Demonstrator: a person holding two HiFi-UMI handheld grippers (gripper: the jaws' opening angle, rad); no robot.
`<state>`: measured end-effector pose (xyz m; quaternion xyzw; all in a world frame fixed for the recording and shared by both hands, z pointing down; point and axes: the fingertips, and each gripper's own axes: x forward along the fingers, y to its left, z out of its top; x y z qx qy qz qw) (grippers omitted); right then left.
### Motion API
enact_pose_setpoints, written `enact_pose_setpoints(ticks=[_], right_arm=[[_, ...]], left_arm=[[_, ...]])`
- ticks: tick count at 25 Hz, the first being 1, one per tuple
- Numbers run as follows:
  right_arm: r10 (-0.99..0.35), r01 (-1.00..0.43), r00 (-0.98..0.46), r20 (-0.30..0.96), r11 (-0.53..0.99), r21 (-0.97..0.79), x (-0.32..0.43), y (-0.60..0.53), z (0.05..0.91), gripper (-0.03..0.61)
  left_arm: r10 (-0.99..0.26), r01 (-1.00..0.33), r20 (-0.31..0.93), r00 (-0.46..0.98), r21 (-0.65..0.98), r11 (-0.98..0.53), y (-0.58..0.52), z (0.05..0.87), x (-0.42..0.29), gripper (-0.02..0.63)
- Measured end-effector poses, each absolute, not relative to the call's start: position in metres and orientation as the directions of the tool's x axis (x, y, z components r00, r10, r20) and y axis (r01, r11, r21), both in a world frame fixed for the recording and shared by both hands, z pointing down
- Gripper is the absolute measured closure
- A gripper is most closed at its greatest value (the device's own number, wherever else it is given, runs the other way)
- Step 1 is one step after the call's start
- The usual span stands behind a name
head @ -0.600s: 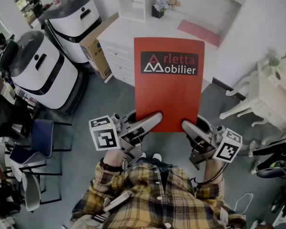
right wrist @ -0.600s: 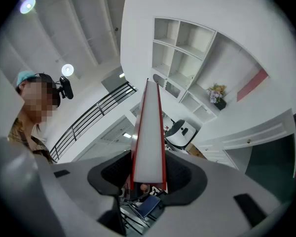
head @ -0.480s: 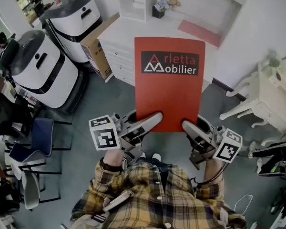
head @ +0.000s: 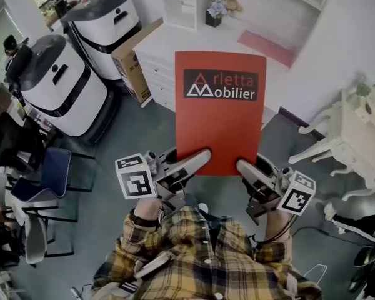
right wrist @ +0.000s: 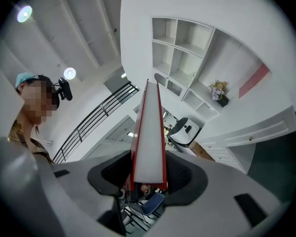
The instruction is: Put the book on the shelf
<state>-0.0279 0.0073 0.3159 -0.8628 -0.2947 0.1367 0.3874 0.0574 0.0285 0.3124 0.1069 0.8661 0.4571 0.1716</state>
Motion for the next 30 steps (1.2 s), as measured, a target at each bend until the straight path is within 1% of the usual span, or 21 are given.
enact_pose_setpoints(ticks=[3, 8, 11, 15, 17, 21, 30], right_arm=[[0.609, 0.396, 0.793, -0.01, -0.529, -0.751, -0.029, 0.011, 0.316, 0.373], [0.605, 0.391, 0.796, -0.016, -0.535, -0.748, -0.031, 0.005, 0.32, 0.373], [0.617, 0.395, 0.786, -0.041, -0.552, -0.734, -0.04, -0.054, 0.323, 0.373], [0.649, 0.408, 0.753, -0.109, -0.591, -0.696, -0.062, -0.154, 0.33, 0.373], [0.653, 0.409, 0.747, -0.126, -0.601, -0.687, -0.069, -0.174, 0.333, 0.373], [0.648, 0.409, 0.749, -0.137, -0.615, -0.675, -0.068, -0.146, 0.335, 0.373], [0.648, 0.4, 0.747, -0.148, -0.616, -0.679, -0.033, -0.02, 0.324, 0.376]], left_arm=[[0.334, 0.026, -0.212, -0.918, 0.81, 0.586, 0.031, 0.322, 0.06, 0.436], [0.343, 0.032, -0.213, -0.915, 0.808, 0.588, 0.024, 0.323, 0.059, 0.436], [0.32, 0.024, -0.224, -0.921, 0.785, 0.618, -0.034, 0.329, 0.05, 0.436], [0.276, 0.01, -0.221, -0.935, 0.763, 0.646, -0.131, 0.321, 0.022, 0.436], [0.267, 0.01, -0.222, -0.938, 0.752, 0.659, -0.151, 0.323, 0.015, 0.436], [0.275, 0.012, -0.227, -0.934, 0.75, 0.661, -0.124, 0.328, 0.017, 0.436], [0.287, 0.02, -0.222, -0.932, 0.759, 0.651, 0.001, 0.319, 0.053, 0.436]])
